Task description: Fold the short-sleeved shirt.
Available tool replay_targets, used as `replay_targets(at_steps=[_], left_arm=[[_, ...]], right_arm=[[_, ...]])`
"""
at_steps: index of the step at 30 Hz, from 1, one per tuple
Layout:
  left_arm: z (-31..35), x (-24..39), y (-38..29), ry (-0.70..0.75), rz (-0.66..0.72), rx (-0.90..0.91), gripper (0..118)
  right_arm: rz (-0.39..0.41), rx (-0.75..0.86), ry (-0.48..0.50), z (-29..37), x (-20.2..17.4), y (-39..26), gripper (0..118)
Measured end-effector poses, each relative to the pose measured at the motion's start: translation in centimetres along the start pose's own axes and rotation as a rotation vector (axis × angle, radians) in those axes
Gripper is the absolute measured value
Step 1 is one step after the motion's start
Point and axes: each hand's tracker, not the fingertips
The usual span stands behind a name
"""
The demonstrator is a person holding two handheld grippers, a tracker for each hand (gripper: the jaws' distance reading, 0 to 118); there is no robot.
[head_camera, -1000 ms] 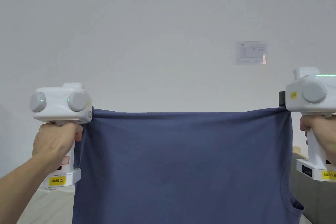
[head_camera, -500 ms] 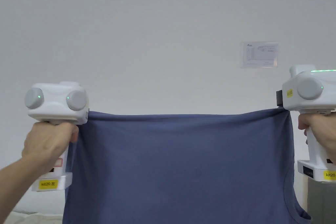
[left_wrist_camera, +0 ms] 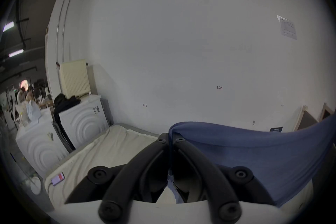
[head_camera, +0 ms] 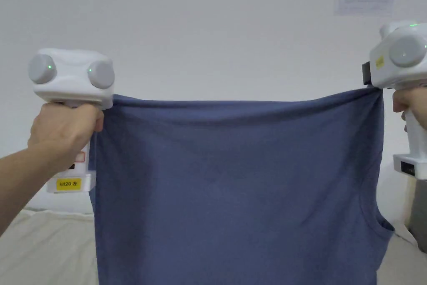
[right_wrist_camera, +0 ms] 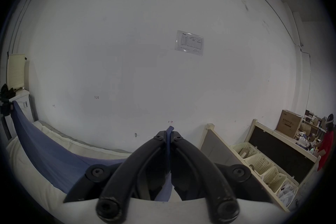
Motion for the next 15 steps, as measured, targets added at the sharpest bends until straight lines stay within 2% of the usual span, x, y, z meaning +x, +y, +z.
replay_targets(at_steps=[3,5,7,10,15], left_arm=[[-1.1,0.6,-2.1,0.007,-0.012,-0.001,0],[-1.8,0.9,-4.1,0.004,-0.081,-0.037,0],[-2.4,1.2,-6.4,0.009,-0.109,-0.070,0],[-2.6,1.4,-10.6,-0.005,-0.182,-0.138,0],[-0.7,-0.1,-18.7,-0.040,-0.194,-0.255,0]], right_arm=[[0.036,-0.025,0.008,-1.3,-1.0,-1.8,2],[0.056,-0.053,0.010,-2.1,-1.3,-3.8,2],[0.015,-0.094,0.033,-2.6,-1.3,-6.4,2],[0.023,-0.179,0.049,-2.5,-1.4,-11.1,2],[-0.012,-0.315,0.103,0.7,-0.8,-19.7,2]])
